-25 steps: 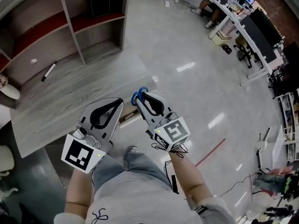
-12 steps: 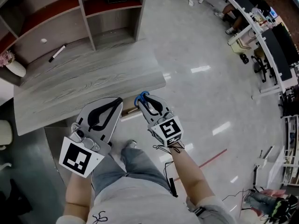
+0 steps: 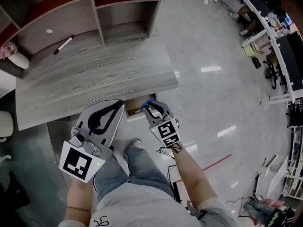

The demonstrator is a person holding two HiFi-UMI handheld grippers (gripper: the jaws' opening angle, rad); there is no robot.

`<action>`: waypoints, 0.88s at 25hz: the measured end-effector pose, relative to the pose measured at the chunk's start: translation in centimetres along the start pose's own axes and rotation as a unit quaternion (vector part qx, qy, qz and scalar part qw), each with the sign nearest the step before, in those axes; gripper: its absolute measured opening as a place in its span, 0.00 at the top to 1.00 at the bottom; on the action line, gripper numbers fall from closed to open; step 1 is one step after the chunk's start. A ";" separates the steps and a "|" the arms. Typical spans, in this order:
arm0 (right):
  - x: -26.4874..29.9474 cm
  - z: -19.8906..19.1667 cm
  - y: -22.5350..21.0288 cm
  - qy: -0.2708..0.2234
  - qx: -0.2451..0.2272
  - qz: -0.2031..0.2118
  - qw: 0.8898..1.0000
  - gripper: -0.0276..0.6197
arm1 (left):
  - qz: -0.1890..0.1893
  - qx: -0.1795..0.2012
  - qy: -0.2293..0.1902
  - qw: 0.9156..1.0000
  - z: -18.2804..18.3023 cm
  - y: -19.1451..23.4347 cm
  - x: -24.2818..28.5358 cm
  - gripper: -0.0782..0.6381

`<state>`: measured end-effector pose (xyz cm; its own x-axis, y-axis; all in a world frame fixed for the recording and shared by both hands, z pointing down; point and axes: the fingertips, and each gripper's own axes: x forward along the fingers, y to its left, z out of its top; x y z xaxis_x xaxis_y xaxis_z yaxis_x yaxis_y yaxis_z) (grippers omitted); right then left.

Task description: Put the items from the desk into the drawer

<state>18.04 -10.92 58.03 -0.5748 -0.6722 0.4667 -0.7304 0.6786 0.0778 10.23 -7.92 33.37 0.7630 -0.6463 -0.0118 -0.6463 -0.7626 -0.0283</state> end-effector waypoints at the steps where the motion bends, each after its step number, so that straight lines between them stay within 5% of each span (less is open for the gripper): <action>1: 0.4 -0.6 0.0 0.010 -0.004 -0.001 1.000 0.82 | 0.002 0.000 0.002 1.000 -0.2 0.2 0.0 0.88; 12: 4.0 -4.5 -0.6 0.096 -0.059 -0.014 0.994 0.82 | 0.016 0.002 0.014 1.000 -1.0 1.7 0.2 0.88; 22: 4.4 -5.7 -0.3 0.112 -0.041 0.011 0.993 0.79 | 0.017 0.001 0.017 1.000 -1.4 2.0 1.0 0.88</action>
<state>17.85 -12.41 65.11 -0.4876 -0.5798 0.6528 -0.6798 0.7213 0.1329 9.67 -10.15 34.68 0.7400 -0.6722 0.0214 -0.6716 -0.7403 -0.0301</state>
